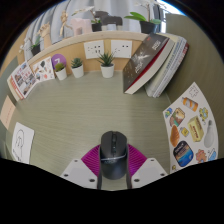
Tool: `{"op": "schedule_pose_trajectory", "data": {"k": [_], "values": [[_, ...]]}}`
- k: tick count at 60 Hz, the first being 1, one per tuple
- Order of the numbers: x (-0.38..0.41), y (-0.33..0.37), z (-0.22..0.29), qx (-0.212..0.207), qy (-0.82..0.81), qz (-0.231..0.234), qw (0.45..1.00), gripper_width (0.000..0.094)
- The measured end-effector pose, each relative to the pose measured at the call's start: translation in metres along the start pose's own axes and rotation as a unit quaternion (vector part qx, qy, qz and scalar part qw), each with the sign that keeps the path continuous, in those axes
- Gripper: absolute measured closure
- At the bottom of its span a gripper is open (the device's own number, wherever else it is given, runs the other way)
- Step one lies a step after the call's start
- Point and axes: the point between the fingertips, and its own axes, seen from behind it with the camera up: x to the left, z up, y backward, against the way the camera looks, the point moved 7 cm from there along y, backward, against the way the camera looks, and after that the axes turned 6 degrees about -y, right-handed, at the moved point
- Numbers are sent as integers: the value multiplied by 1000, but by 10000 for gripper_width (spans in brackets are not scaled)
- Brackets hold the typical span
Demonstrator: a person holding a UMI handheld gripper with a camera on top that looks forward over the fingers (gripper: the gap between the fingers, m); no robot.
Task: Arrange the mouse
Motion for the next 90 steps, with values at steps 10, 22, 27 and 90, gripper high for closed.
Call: {"op": "schedule_pose_trajectory", "data": {"k": [10, 22, 27, 90], "values": [[5, 3, 15, 15, -33, -19, 999, 603], [71, 71, 103, -108, -38, -32, 993, 601], [128, 110, 136, -160, -50, -12, 986, 602], [392, 22, -63, 1, -36, -72, 997, 79]]}}
